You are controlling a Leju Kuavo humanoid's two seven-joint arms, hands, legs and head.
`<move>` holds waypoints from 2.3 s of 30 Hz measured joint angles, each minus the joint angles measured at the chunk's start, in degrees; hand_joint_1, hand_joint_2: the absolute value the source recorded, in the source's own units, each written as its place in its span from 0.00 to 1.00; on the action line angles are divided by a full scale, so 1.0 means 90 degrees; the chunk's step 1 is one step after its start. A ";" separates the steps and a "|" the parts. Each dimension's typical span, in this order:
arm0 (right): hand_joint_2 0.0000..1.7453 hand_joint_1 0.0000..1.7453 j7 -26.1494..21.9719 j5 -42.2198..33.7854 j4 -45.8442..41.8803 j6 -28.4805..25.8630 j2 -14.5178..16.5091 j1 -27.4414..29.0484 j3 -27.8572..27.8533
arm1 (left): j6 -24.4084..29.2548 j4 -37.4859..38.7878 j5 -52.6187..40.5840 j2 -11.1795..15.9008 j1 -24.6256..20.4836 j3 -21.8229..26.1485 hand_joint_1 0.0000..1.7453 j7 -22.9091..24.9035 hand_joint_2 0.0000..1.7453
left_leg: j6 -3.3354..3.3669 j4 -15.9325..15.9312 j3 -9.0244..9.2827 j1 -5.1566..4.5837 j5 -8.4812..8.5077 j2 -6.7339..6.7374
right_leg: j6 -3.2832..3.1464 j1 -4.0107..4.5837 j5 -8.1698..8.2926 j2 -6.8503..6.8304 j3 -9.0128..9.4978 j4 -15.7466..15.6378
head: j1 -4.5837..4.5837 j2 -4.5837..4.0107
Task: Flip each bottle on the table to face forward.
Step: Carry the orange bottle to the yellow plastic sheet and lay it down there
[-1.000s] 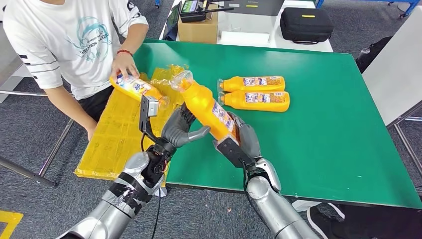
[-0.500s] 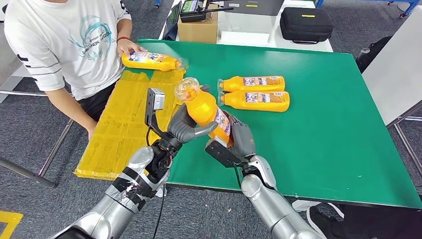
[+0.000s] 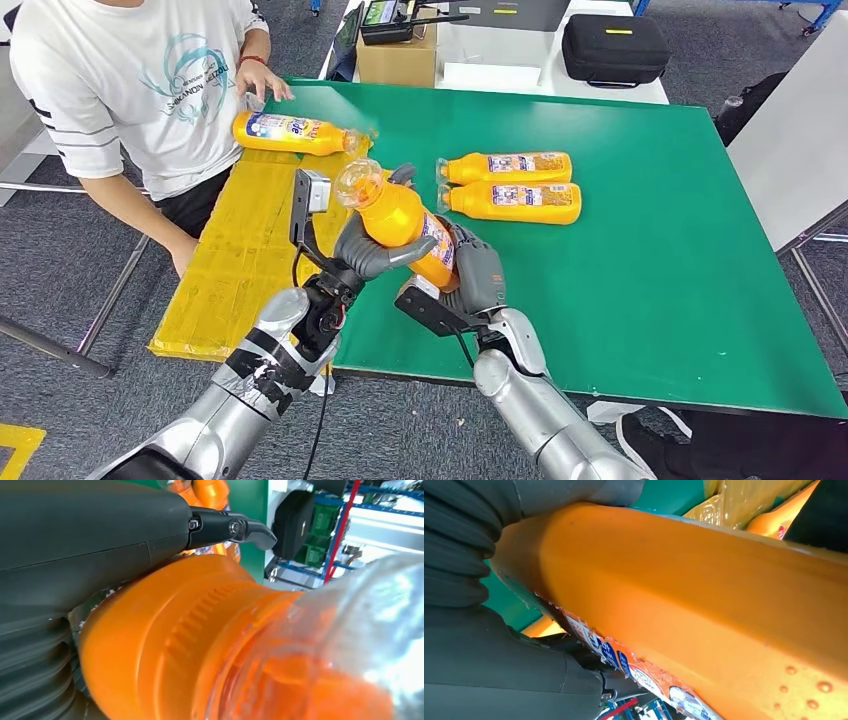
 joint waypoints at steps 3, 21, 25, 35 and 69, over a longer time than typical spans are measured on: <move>1.00 1.00 -0.0065 -0.0176 0.0011 0.0014 0.0019 -0.0008 0.0035 | 0.0018 0.0123 0.0011 -0.0027 -0.0064 -0.0007 1.00 -0.0029 1.00 | 0.0000 0.0000 -0.0001 0.0000 0.0000 -0.0002 | 0.0000 -0.0001 0.0000 0.0000 0.0000 0.0000 | 0.0002 0.0000; 0.75 0.00 -0.0683 -0.1456 -0.0869 -0.0383 0.0006 0.0567 -0.0058 | 0.0142 0.0252 0.0749 -0.0069 -0.0068 0.0276 1.00 -0.0385 1.00 | 0.0000 0.0000 -0.0001 0.0000 0.0000 -0.0002 | 0.0000 0.0000 0.0000 0.0000 0.0000 0.0000 | 0.0001 0.0000; 0.00 0.00 -0.0962 -0.1885 -0.1384 -0.0722 -0.0061 0.0891 -0.0298 | 0.0205 0.0225 0.0960 -0.0064 -0.0064 0.0438 1.00 -0.0403 1.00 | 0.0000 0.0000 -0.0002 -0.0001 0.0000 -0.0002 | 0.0000 -0.0002 0.0000 0.0000 0.0001 -0.0001 | 0.0001 -0.0001; 0.00 0.00 -0.1193 -0.2260 -0.2401 -0.1024 -0.0188 0.1428 -0.0759 | 0.0526 0.0171 0.0911 0.0027 -0.0042 0.0636 1.00 -0.0565 1.00 | 0.0000 0.0000 -0.0002 0.0000 -0.0001 -0.0002 | 0.0000 0.0000 0.0000 0.0000 0.0001 0.0000 | 0.0000 0.0000; 1.00 0.00 -0.0713 -0.2540 -0.5317 0.0222 -0.0325 0.2608 -0.2018 | 0.1858 0.3705 -0.9962 0.1659 -0.1180 0.0180 1.00 0.0282 1.00 | -0.0002 -0.0001 -0.0001 0.0001 -0.0002 0.0030 | -0.0001 0.0000 0.0000 0.0026 -0.0006 0.0001 | 0.0002 0.0000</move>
